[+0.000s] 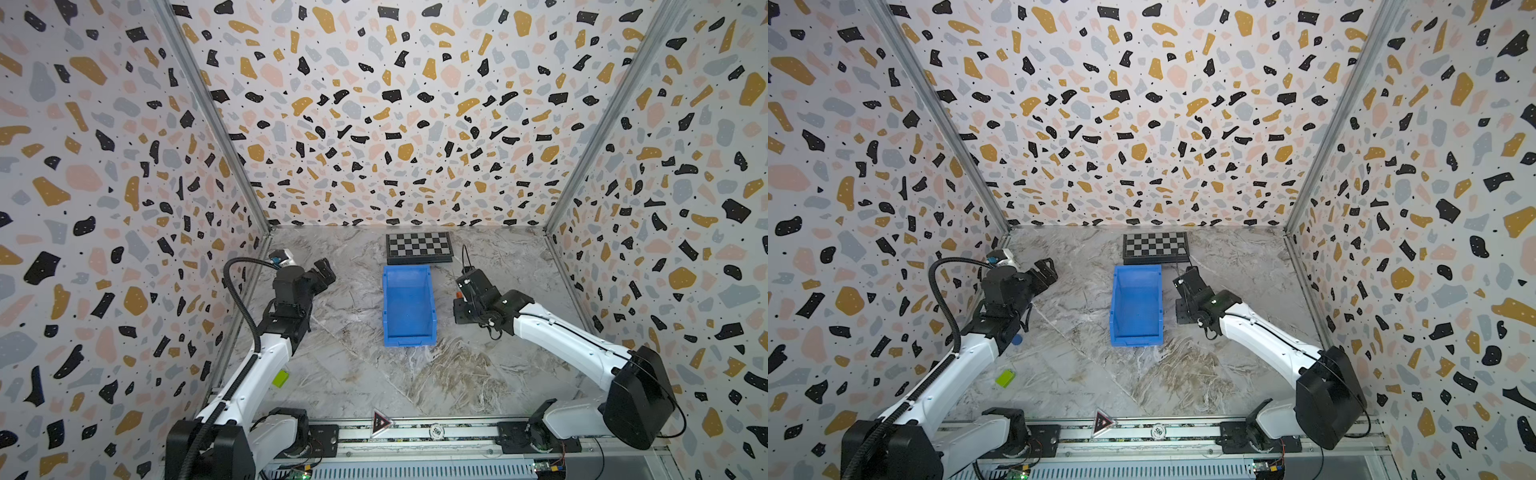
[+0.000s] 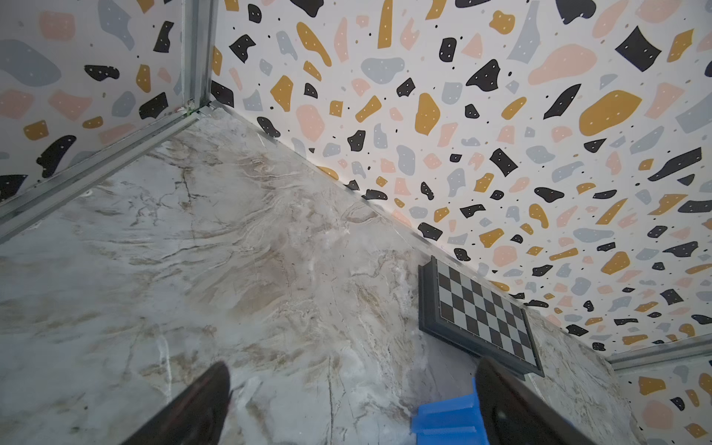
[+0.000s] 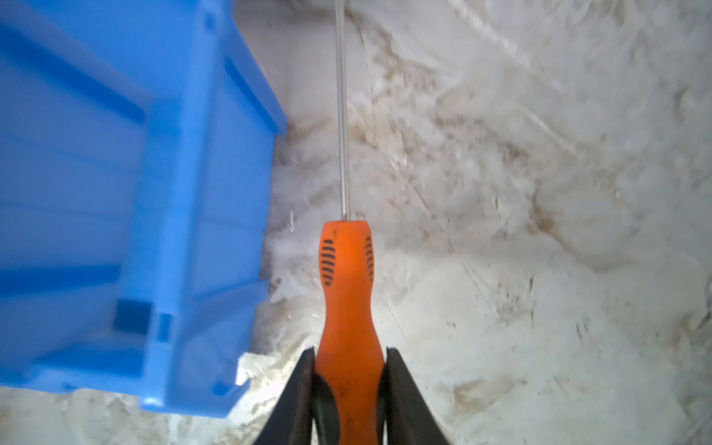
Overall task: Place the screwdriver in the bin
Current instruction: 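Lift the screwdriver with the right gripper and carry it over the blue bin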
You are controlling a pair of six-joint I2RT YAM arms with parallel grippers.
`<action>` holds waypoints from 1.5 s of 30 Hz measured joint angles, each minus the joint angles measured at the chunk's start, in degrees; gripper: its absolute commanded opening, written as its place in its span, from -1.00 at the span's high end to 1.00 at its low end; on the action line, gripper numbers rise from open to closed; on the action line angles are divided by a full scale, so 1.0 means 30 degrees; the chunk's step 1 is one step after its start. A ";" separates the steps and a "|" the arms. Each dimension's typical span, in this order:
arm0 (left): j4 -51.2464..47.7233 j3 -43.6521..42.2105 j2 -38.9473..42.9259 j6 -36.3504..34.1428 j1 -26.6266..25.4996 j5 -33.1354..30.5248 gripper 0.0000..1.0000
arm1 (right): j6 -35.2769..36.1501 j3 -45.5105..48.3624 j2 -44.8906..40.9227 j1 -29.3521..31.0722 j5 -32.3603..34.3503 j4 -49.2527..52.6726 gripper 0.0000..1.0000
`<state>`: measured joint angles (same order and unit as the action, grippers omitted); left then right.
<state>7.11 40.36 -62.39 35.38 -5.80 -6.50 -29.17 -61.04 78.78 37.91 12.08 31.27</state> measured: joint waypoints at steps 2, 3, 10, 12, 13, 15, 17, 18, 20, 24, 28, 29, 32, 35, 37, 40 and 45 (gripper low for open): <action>-0.0007 0.0000 0.0022 0.0007 0.0000 0.0000 -1.00 | 0.0350 -0.1326 0.0007 0.0036 0.0073 0.0109 0.63; -0.0007 0.0000 0.0044 0.0007 0.0000 0.0000 -1.00 | 0.0444 -0.1807 0.0044 0.0080 0.0080 0.0146 0.64; -0.0007 0.0000 0.0350 0.0007 0.0000 -0.0007 -1.00 | 0.1217 -0.5085 0.1945 0.1472 0.0066 0.0007 0.65; -0.0015 0.0000 0.0415 0.0007 0.0000 -0.0015 -1.00 | 0.1333 -0.5552 0.2827 0.2011 -0.0015 -0.0095 0.64; -0.0015 0.0000 0.0452 0.0007 0.0000 -0.0015 -0.99 | 0.1370 -0.5741 0.3330 0.2295 -0.0066 -0.0124 0.64; -0.0029 0.0000 0.0525 0.0007 0.0000 -0.0022 -1.00 | 0.1421 -0.6054 0.4262 0.2754 -0.0138 -0.0197 0.65; -0.0044 0.0000 0.0612 0.0007 0.0000 -0.0022 -0.99 | 0.1421 -0.6258 0.5122 0.3126 -0.0175 -0.0313 0.64; -0.0066 0.0000 0.0634 0.0007 0.0000 -0.0022 -1.00 | 0.1413 -0.6302 0.5486 0.3264 -0.0182 -0.0401 0.65; -0.0131 0.0000 0.0678 0.0015 0.0000 -0.0015 -1.00 | 0.1333 -0.6317 0.6098 0.3512 -0.0284 -0.0444 0.64; -0.0313 0.0000 0.0831 0.0015 0.0000 -0.0022 -1.00 | 0.0867 -0.6317 0.6812 0.3606 -0.0466 -0.0517 0.65; -0.0364 -0.0007 0.0947 0.0007 0.0000 -0.0036 -1.00 | 0.0393 -0.6302 0.6929 0.3701 -0.0721 -0.0860 0.64; -0.0372 0.0000 0.0947 0.0015 0.0000 -0.0044 -1.00 | 0.0299 -0.6295 0.6929 0.3730 -0.0758 -0.0933 0.64; -0.0379 -0.0007 0.0947 0.0015 0.0000 -0.0036 -1.00 | 0.0080 -0.6149 0.6965 0.3949 -0.0903 -0.1151 0.64; -0.0379 -0.0007 0.0954 0.0015 0.0000 -0.0036 -1.00 | -0.0117 -0.5967 0.7162 0.4218 -0.1151 -0.1253 0.64; -0.0379 -0.0007 0.0962 0.0015 0.0000 -0.0036 -0.99 | -0.0204 -0.5865 0.7417 0.4408 -0.1275 -0.1290 0.64; -0.0386 -0.0007 0.1005 0.0007 0.0000 -0.0036 -1.00 | -0.0364 -0.5501 0.7737 0.4597 -0.1399 -0.1370 0.64; -0.0415 -0.0015 0.1224 0.0007 0.0000 -0.0044 -1.00 | -0.0539 -0.5056 0.8276 0.4699 -0.1603 -0.1421 0.63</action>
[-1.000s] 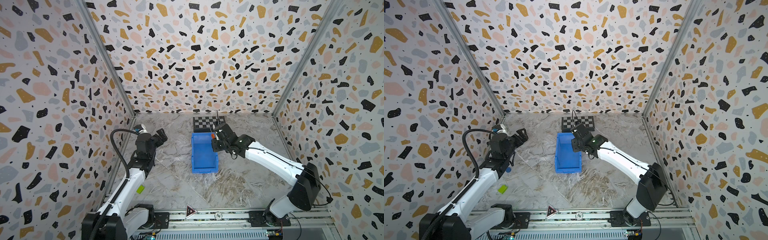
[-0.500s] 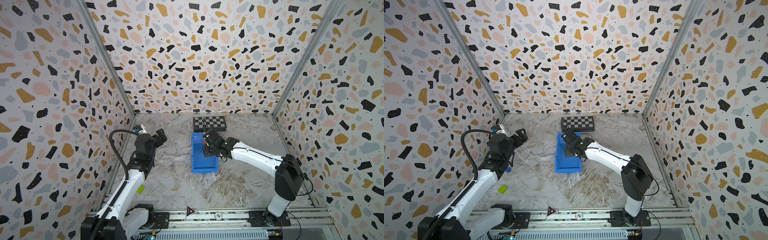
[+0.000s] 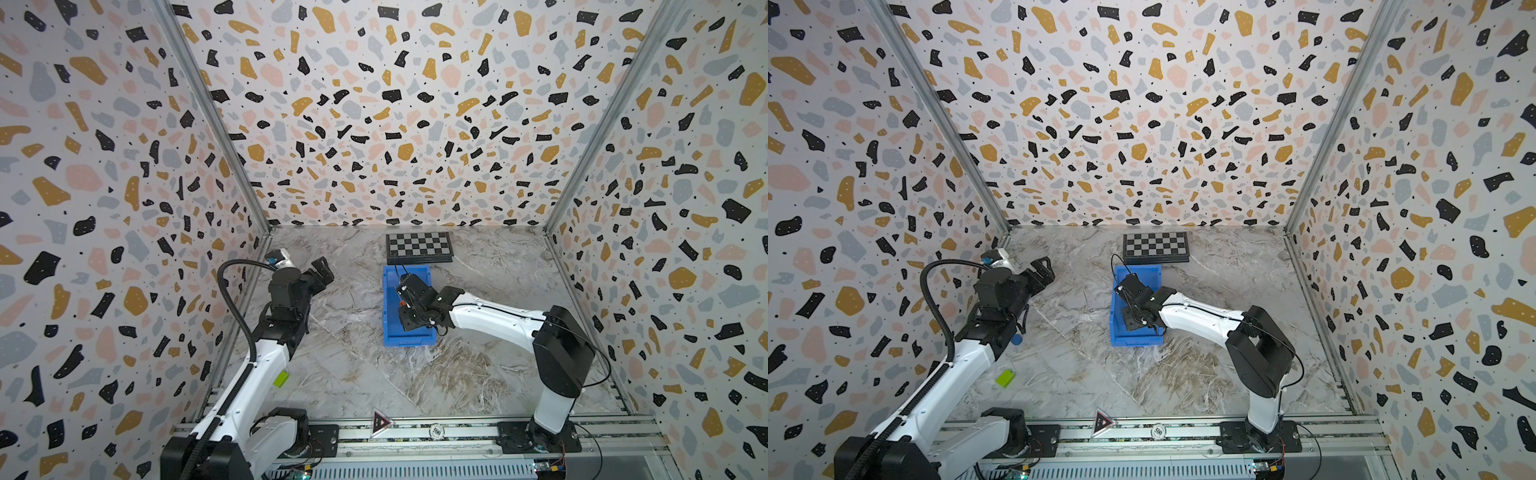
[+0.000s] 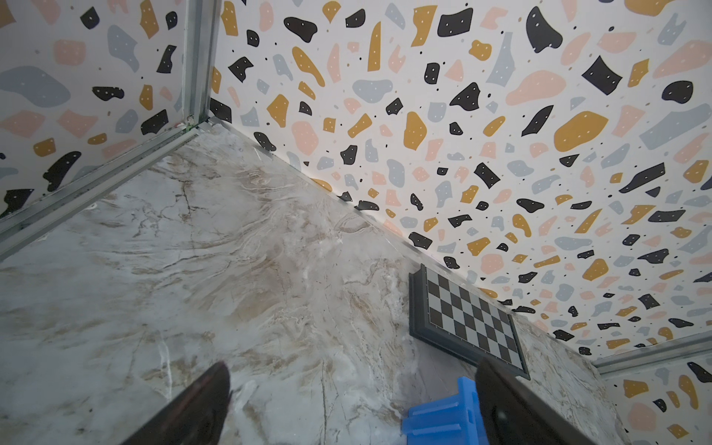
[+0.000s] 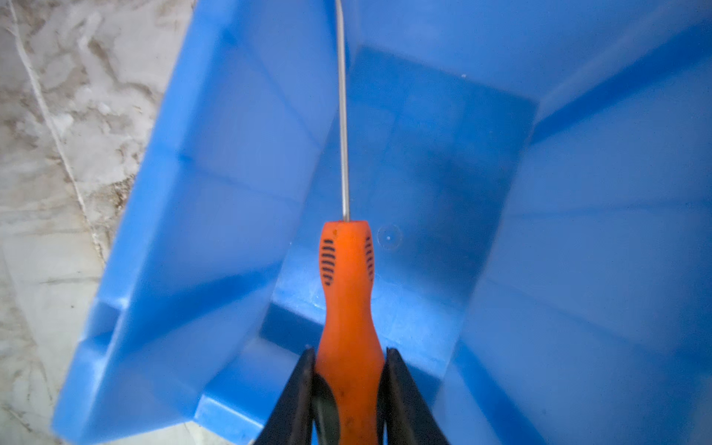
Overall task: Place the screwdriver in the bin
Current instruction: 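Lift the screwdriver with the right gripper and carry it over the blue bin, then lower the screwdriver into the bin and open the right gripper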
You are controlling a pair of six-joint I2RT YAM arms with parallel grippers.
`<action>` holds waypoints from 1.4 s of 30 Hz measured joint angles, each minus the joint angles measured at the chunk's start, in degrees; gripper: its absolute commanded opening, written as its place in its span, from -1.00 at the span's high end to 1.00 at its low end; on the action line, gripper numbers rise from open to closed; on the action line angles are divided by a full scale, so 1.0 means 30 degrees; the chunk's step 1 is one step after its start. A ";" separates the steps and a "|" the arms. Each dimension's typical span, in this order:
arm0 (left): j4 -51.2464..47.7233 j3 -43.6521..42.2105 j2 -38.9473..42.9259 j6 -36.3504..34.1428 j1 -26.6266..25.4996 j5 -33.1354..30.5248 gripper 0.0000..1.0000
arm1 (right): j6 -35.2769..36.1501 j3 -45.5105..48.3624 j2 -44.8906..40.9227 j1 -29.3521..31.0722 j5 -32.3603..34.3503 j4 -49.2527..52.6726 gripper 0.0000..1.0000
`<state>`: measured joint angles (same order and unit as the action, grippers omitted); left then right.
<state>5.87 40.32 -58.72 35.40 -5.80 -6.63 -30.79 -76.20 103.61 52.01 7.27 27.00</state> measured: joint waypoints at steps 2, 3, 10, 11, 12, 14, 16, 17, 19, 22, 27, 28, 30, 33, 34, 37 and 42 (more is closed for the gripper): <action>0.0007 0.0000 0.0015 0.0000 0.0000 0.0000 -1.00 | -0.0015 0.0015 0.0182 0.0000 0.0007 -0.0007 0.62; 0.0000 -0.0015 0.0015 0.0000 0.0000 0.0000 -1.00 | -0.0015 0.0015 0.0240 0.0000 0.0015 -0.0015 0.61; -0.0087 -0.0036 0.0015 0.0000 0.0000 0.0000 -0.99 | -0.0007 0.0015 0.0991 0.0000 0.0189 -0.0189 0.56; -0.0095 -0.0036 0.0015 0.0000 0.0000 0.0007 -1.00 | 0.0000 0.0015 0.1173 0.0000 0.0248 -0.0197 0.55; -0.0095 -0.0036 0.0015 0.0000 0.0000 0.0000 -1.00 | 0.0080 -0.0036 0.1333 0.0000 0.0525 -0.0168 0.55; -0.0095 -0.0044 0.0015 0.0000 0.0000 0.0007 -1.00 | 0.0124 -0.0131 0.1377 0.0000 0.0605 -0.0233 0.55; -0.0095 -0.0080 0.0015 0.0000 0.0000 0.0007 -0.99 | 0.0131 -0.0255 0.1464 0.0000 0.0641 -0.0255 0.54; -0.0095 -0.0109 0.0015 0.0007 0.0000 0.0000 -0.99 | 0.0131 -0.0299 0.1523 0.0000 0.0685 -0.0291 0.54; -0.0095 -0.0175 0.0015 0.0007 0.0000 0.0000 -1.00 | 0.0138 -0.0379 0.1625 0.0000 0.0729 -0.0299 0.53; -0.0095 -0.0219 0.0015 0.0007 0.0000 0.0000 -1.00 | 0.0131 -0.0466 0.1763 0.0007 0.0794 -0.0262 0.52; -0.0095 -0.0219 0.0015 0.0007 0.0000 0.0000 -1.00 | 0.0131 -0.0823 0.2076 0.0007 0.0874 -0.0204 0.50; -0.0087 -0.0219 0.0015 0.0007 0.0000 0.0000 -0.99 | 0.0131 -0.0918 0.2157 0.0007 0.0874 -0.0197 0.49; -0.0095 -0.0219 0.0015 0.0007 0.0000 0.0000 -1.00 | 0.0138 -0.1086 0.2353 0.0015 0.0889 -0.0182 0.49; -0.0095 -0.0219 0.0015 0.0007 0.0000 0.0000 -0.99 | 0.0146 -0.1377 0.2681 0.0036 0.0940 -0.0124 0.45; -0.0095 -0.0219 0.0015 0.0007 0.0000 0.0000 -1.00 | 0.0146 -0.1450 0.2769 0.0036 0.0962 -0.0087 0.43; -0.0095 -0.0219 0.0015 0.0007 0.0000 0.0007 -1.00 | 0.0146 -0.1552 0.2878 0.0044 0.1013 0.0015 0.40; -0.0095 -0.0219 0.0015 0.0007 0.0000 0.0000 -1.00 | 0.0146 -0.1552 0.2878 0.0066 0.1042 0.0168 0.35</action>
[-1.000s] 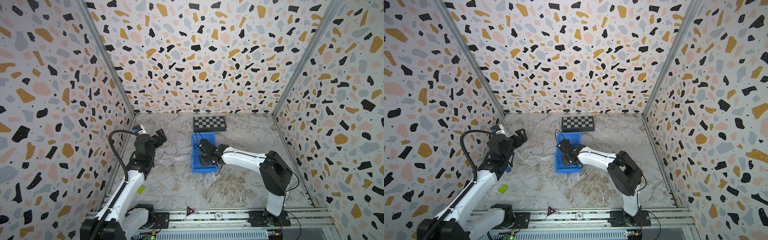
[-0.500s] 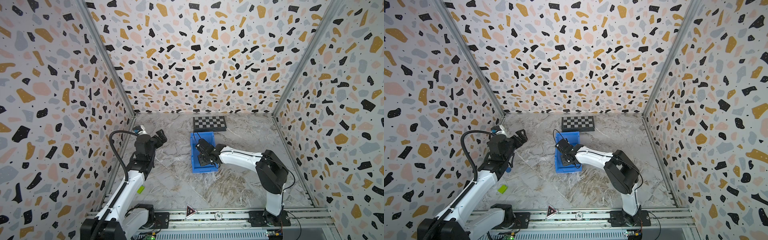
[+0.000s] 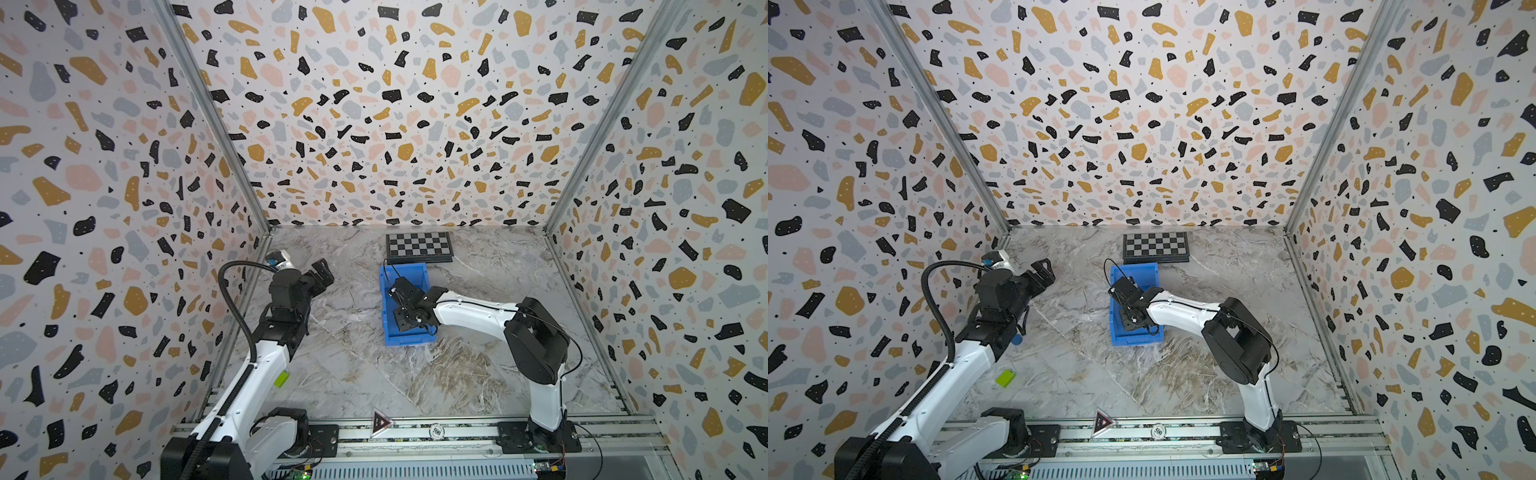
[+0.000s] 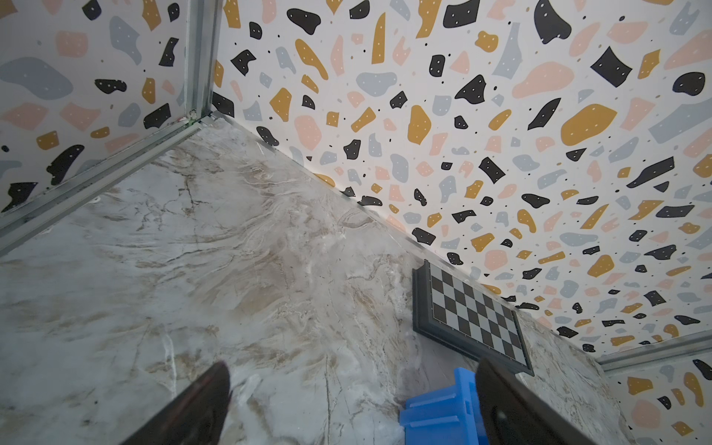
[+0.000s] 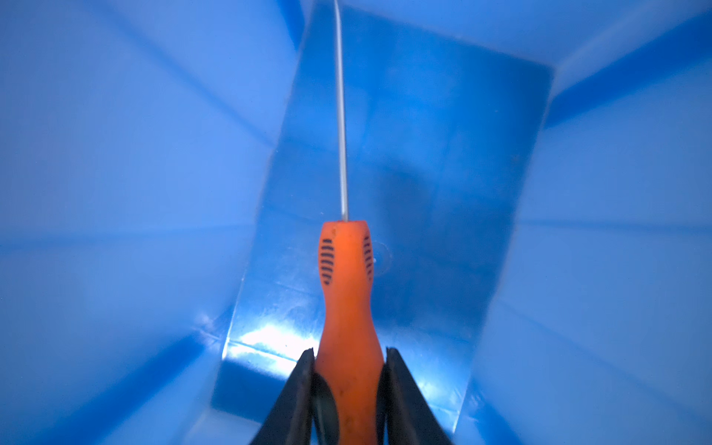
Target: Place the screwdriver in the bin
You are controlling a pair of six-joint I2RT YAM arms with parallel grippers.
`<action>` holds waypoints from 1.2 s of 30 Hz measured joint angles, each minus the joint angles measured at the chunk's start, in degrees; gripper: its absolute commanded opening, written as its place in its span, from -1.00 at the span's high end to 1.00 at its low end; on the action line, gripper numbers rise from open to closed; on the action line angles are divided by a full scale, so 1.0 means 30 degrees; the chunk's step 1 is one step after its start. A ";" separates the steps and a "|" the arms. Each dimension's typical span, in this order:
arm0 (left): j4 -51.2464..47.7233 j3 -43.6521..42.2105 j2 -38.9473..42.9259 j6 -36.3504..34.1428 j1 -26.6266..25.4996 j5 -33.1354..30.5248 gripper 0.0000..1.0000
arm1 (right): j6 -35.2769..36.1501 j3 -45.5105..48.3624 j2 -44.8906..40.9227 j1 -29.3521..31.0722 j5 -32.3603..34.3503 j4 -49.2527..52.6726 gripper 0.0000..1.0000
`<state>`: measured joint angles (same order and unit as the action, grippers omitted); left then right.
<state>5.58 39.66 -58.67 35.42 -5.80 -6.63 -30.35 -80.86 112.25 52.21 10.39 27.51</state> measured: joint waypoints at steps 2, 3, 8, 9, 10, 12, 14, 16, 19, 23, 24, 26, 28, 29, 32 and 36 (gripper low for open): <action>0.0000 0.0000 0.0000 0.0000 0.0000 0.0000 -1.00 | 0.0000 0.0000 0.0000 0.0000 0.0022 0.0015 0.34; 0.0007 0.0000 0.0000 0.0000 0.0000 0.0000 -0.99 | 0.0000 0.0000 0.0000 0.0000 0.0051 0.0029 0.34; 0.0007 0.0000 0.0000 0.0000 0.0000 0.0000 -1.00 | 0.0000 -0.0015 0.0000 0.0044 0.0204 0.0095 0.30; 0.0007 0.0000 0.0000 0.0000 0.0000 0.0000 -1.00 | 0.0000 -0.0015 0.0000 0.0058 0.0226 0.0109 0.29; 0.0000 0.0000 0.0000 0.0000 0.0000 0.0000 -1.00 | 0.0000 -0.0015 0.0000 0.0073 0.0240 0.0117 0.29; 0.0000 0.0000 0.0000 0.0000 0.0000 0.0000 -1.00 | 0.0000 -0.0015 0.0000 0.0095 0.0277 0.0124 0.28; 0.0000 0.0000 0.0000 0.0000 0.0000 0.0007 -1.00 | 0.0000 -0.0036 0.0000 0.0109 0.0277 0.0131 0.29; 0.0000 0.0000 0.0000 0.0000 0.0000 0.0000 -1.00 | 0.0000 -0.0087 0.0000 0.0131 0.0262 0.0138 0.29; 0.0007 0.0000 0.0000 0.0000 0.0000 0.0000 -1.00 | 0.0000 -0.0328 -0.0007 0.0138 0.0240 0.0175 0.28; 0.0007 -0.0007 -0.0044 -0.0007 0.0000 -0.0015 -1.00 | 0.0029 -0.0838 -0.0146 0.0160 0.0197 0.0291 0.28; 0.0007 -0.0007 -0.0066 -0.0007 0.0000 -0.0022 -1.00 | 0.0066 -0.0940 -0.0211 0.0168 0.0197 0.0372 0.28; 0.0022 -0.0007 -0.0095 -0.0015 0.0000 -0.0029 -1.00 | 0.0175 -0.1027 -0.0612 0.0175 0.0211 0.0525 0.27; 0.0051 -0.0007 -0.0175 -0.0015 0.0000 -0.0029 -1.00 | 0.0350 -0.1035 -0.1246 0.0175 0.0262 0.0692 0.27; 0.0087 -0.0007 -0.0255 -0.0015 0.0000 -0.0029 -1.00 | 0.0444 -0.1035 -0.1639 0.0175 0.0270 0.0714 0.26; 0.0153 -0.0007 -0.0517 -0.0015 0.0000 -0.0022 -1.00 | 0.0787 -0.1035 -0.2900 0.0160 0.0342 0.0721 0.24; 0.0153 0.0000 -0.0714 -0.0015 0.0000 0.0000 -0.99 | 0.1362 -0.1042 -0.4510 -0.0204 0.0248 0.0692 0.22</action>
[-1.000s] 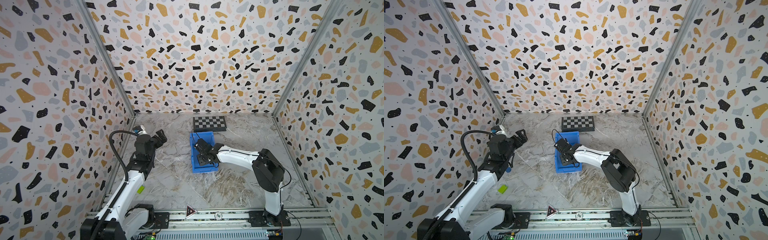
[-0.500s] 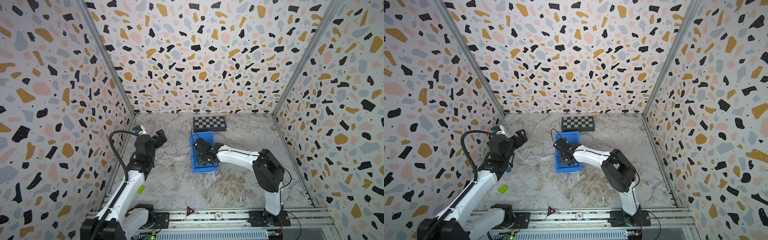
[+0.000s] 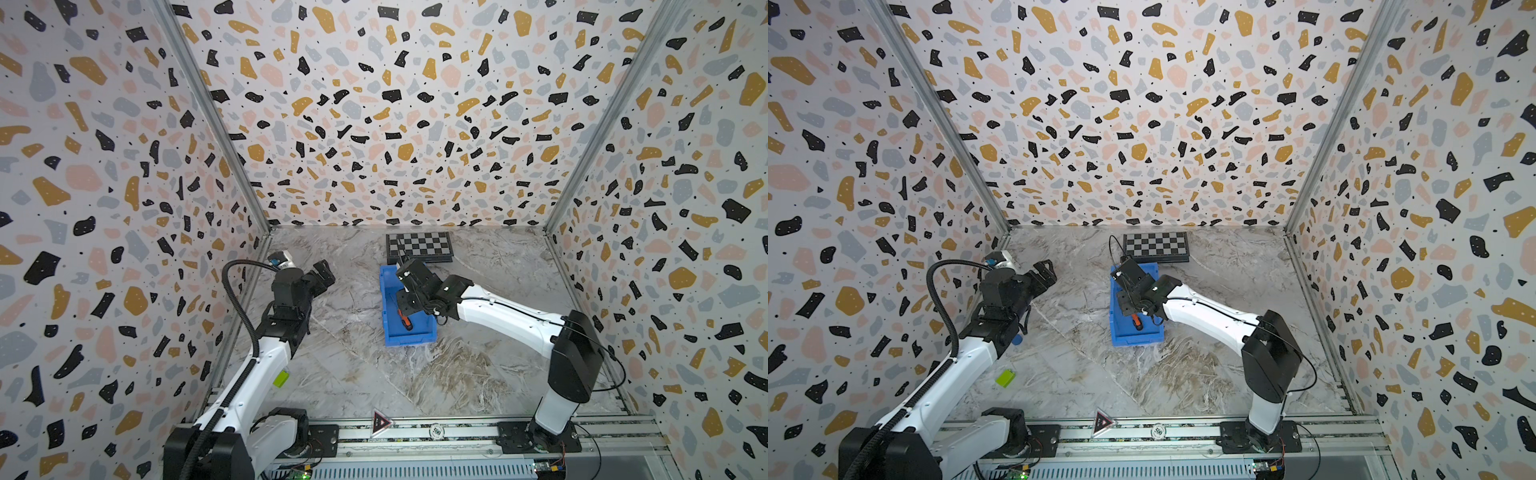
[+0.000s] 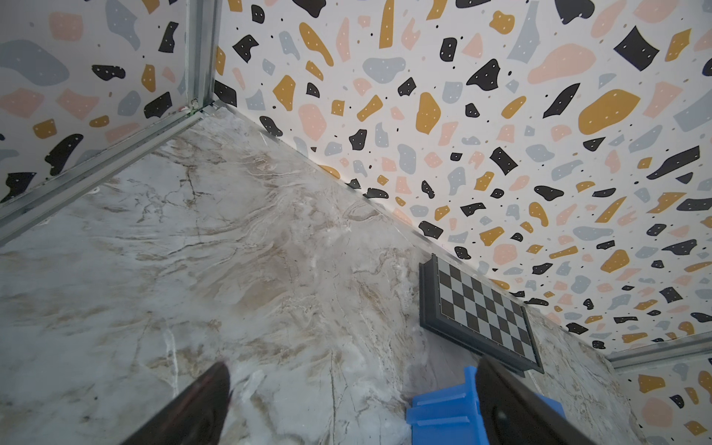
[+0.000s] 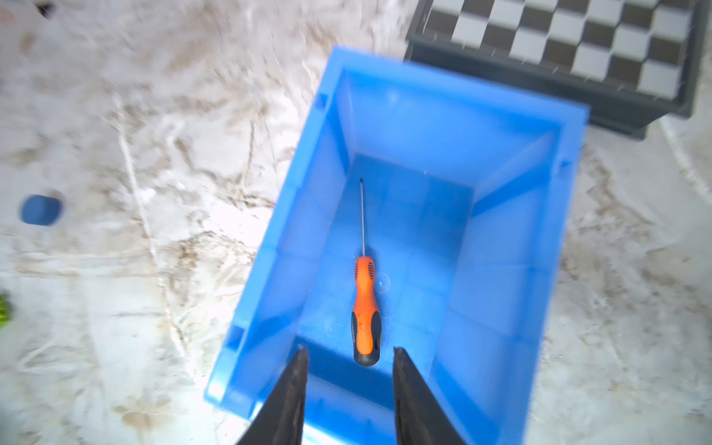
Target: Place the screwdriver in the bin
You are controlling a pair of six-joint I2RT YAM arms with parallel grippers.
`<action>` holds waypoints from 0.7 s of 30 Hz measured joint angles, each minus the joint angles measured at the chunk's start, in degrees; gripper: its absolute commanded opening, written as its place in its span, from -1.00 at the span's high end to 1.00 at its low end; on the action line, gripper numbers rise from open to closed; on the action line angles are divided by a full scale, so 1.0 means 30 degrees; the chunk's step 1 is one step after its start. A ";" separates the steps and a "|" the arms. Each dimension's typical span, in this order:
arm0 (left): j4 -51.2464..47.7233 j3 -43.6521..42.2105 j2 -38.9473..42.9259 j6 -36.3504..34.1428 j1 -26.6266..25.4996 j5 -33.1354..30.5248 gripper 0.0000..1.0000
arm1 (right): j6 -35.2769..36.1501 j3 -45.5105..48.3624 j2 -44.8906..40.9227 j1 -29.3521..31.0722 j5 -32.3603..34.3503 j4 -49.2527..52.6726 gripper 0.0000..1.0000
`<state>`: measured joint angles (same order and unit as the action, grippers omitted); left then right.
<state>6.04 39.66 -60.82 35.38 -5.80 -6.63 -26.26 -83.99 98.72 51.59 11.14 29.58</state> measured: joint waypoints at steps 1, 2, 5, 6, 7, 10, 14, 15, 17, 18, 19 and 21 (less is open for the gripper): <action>0.0000 0.0000 0.0000 0.0000 0.0000 0.0000 -0.99 | 0.0189 0.0007 -0.0379 -0.0204 -0.0051 -0.0007 0.22; 0.0000 0.0000 0.0000 0.0000 0.0000 0.0000 -1.00 | 0.0342 0.0015 -0.0707 -0.0444 -0.0102 -0.0022 0.21; -0.0007 0.0000 -0.0007 -0.0029 0.0000 0.0000 -0.99 | 0.0954 0.0306 -0.1872 -0.1588 -0.0124 -0.0328 0.18; -0.0007 0.0000 -0.0015 -0.0058 0.0000 0.0007 -1.00 | 0.1158 0.0503 -0.2295 -0.2076 -0.0117 -0.0386 0.16; -0.0007 0.0007 -0.0036 -0.0066 0.0000 0.0029 -0.99 | 0.1333 0.0714 -0.2718 -0.2586 -0.0117 -0.0415 0.15; -0.0022 0.0087 -0.0211 -0.0080 0.0000 0.0044 -0.99 | 0.1792 0.1530 -0.3832 -0.4204 -0.0233 -0.0583 0.06; 0.0000 0.0117 -0.0313 -0.0219 0.0000 0.0044 -1.00 | 0.2135 0.3191 -0.5333 -0.6506 -0.0852 -0.0882 -0.26; 0.0051 0.0117 -0.0313 -0.0357 0.0000 0.0044 -1.00 | 0.2222 0.3628 -0.5719 -0.7133 -0.1020 -0.0918 -0.38; 0.0284 0.0117 -0.0321 -0.0714 0.0000 0.0051 -1.00 | 0.2426 0.4342 -0.6390 -0.8349 -0.1370 -0.0940 -0.59; 0.0459 0.0117 -0.0328 -0.0984 0.0000 0.0051 -1.00 | 0.2565 0.4634 -0.6666 -0.8859 -0.1479 -0.0991 -0.65; 0.0612 0.0117 -0.0335 -0.1260 0.0000 0.0051 -1.00 | 0.2718 0.4947 -0.6972 -0.9398 -0.1632 -0.1042 -0.69; 0.0816 0.0124 -0.0342 -0.1792 0.0000 0.0044 -1.00 | 0.2951 0.5508 -0.7512 -1.0236 -0.1778 -0.1107 -0.80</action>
<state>8.49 40.03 -61.84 30.00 -5.80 -6.50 -17.41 -67.46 76.18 20.88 5.80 26.26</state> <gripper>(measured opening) 0.995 0.859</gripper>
